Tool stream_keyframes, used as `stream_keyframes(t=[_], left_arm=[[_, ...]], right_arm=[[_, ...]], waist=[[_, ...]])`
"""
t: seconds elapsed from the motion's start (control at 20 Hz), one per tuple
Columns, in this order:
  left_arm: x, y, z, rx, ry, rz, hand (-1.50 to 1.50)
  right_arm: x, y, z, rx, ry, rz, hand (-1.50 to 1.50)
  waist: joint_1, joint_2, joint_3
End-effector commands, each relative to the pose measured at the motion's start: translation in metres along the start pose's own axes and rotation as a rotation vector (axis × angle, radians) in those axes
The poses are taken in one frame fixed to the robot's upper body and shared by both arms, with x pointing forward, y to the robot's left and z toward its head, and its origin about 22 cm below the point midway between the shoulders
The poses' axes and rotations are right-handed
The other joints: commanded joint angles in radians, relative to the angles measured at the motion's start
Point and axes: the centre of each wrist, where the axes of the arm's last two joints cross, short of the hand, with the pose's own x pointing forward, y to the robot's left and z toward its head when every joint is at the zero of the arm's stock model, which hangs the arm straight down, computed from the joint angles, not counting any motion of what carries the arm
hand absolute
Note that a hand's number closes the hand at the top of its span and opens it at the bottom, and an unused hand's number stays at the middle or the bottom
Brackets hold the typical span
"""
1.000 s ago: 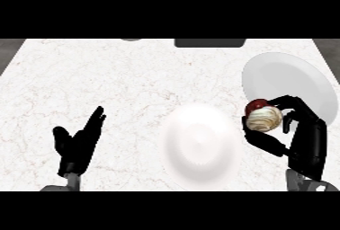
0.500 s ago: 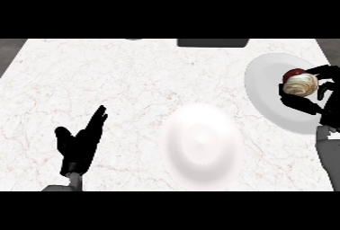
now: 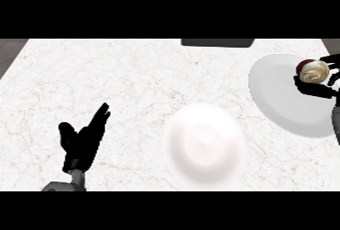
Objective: Pick the cupcake from the plate and place it in the plate
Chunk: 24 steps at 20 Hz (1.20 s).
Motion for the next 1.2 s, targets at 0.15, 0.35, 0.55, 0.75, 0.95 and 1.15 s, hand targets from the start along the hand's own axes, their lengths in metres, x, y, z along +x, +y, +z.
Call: stream_keyframes(t=[0.15, 0.35, 0.55, 0.75, 0.95, 1.15], left_arm=[[-0.011, -0.001, -0.004, -0.016, 0.066, 0.022, 0.0], [-0.001, -0.01, -0.005, -0.037, 0.057, -0.009, 0.0], [0.003, 0.003, -0.001, -0.028, 0.037, 0.001, 0.0], [-0.016, 0.004, 0.003, -0.023, 0.05, 0.001, 0.0], [-0.011, 0.004, 0.002, 0.008, 0.063, 0.023, 0.0], [-0.01, 0.027, -0.003, 0.029, 0.07, 0.012, 0.0]], right_arm=[[-0.031, 0.003, -0.005, 0.282, 0.114, 0.108, -1.5], [-0.029, 0.019, -0.002, 0.281, 0.062, -0.034, -1.5], [-0.035, 0.009, -0.005, 0.212, -0.012, -0.223, -1.5], [-0.027, -0.006, -0.024, 0.102, -0.003, -0.368, -1.5], [-0.06, -0.028, -0.014, 0.094, 0.05, -0.429, -1.5], [-0.073, -0.051, -0.016, 0.175, 0.082, -0.528, -1.5]], waist=[[0.015, 0.014, -0.003], [0.014, 0.012, -0.001], [0.012, 0.011, 0.0], [0.01, 0.012, -0.001], [-0.01, 0.005, -0.002], [-0.016, 0.002, -0.003]])
